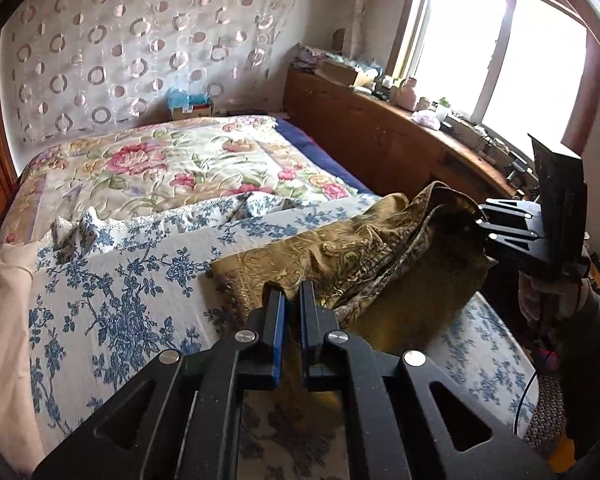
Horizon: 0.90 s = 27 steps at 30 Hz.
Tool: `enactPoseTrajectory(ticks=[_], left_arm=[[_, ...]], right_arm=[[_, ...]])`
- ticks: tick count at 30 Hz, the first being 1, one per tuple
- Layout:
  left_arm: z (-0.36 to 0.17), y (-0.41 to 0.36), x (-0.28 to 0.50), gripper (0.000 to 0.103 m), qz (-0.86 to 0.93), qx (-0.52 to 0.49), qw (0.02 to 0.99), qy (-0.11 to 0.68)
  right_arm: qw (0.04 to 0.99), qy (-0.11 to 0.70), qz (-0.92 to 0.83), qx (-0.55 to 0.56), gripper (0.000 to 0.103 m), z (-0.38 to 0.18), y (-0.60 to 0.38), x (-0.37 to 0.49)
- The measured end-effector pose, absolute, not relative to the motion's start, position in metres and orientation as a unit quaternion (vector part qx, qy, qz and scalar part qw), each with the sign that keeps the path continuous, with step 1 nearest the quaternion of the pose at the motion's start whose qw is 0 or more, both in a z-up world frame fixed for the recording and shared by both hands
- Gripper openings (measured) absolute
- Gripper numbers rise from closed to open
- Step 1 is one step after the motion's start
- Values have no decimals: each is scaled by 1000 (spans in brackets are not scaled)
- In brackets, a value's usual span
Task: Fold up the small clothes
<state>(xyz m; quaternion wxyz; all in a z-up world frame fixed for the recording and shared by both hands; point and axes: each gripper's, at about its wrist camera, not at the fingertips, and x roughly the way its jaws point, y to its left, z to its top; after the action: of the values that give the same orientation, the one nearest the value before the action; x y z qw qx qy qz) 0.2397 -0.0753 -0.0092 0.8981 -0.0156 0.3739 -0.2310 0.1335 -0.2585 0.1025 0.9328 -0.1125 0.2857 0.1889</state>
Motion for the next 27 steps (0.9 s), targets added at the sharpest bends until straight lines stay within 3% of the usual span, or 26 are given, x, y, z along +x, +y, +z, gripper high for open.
enactPoseTrajectory(ticks=[2, 6, 7, 24, 27], left_arm=[[-17, -73, 248, 14, -228, -17, 896, 382], [-19, -68, 252, 42, -225, -20, 895, 384], [-20, -67, 252, 43, -228, -21, 894, 384], [-49, -80, 289, 43, -203, 33, 890, 407], [-59, -80, 294, 44, -196, 40, 886, 419]], right_arm=[[930, 294, 189, -111, 6, 99, -259, 143], [924, 315, 187, -106, 6, 89, -259, 159], [923, 320, 187, -104, 6, 87, -259, 162], [911, 346, 191, -122, 6, 92, -247, 199], [910, 352, 182, -120, 21, 97, -248, 204]])
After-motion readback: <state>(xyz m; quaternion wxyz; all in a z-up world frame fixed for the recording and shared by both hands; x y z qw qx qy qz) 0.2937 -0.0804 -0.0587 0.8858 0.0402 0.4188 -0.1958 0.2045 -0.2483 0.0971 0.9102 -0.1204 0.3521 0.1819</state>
